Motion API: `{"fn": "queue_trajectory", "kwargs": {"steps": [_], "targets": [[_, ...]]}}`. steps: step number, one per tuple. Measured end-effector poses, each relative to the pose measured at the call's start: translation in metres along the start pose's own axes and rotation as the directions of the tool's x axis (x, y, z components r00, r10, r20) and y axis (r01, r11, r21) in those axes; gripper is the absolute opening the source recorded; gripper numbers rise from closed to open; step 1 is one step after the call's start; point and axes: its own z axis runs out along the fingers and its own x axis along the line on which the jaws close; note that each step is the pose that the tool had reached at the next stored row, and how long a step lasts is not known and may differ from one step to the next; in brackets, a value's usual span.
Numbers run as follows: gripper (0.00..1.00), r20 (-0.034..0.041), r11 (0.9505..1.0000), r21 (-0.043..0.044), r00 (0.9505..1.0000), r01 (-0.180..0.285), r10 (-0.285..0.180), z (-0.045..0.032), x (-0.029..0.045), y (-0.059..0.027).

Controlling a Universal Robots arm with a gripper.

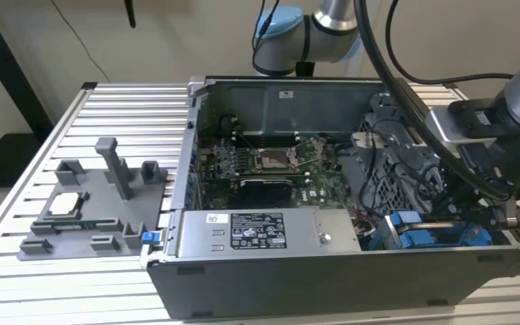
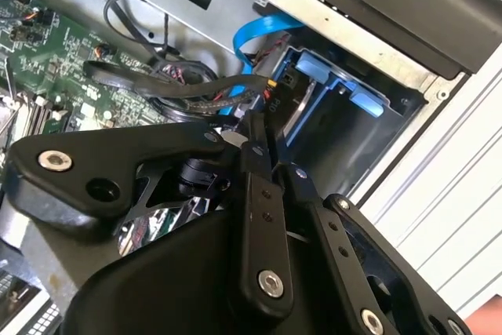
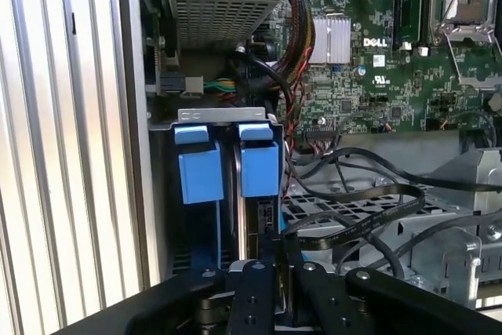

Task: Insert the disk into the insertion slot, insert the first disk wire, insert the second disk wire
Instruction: 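Insert the second disk wire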

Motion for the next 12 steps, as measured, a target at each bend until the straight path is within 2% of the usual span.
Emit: {"fn": "queue_trajectory", "kwargs": {"steps": [6, 11, 12], "targets": [[0.0, -0.0004, 1.0, -0.0001, 1.0, 0.0, 0.0, 0.0022, 0.0001, 0.0002], [0.0, -0.0036, 1.0, 0.0002, 1.0, 0.0, 0.0, 0.0063, 0.0011, 0.0005], [1.0, -0.0031, 1.0, 0.0001, 1.0, 0.0, 0.0, 0.0071, 0.0012, 0.0007]]}}
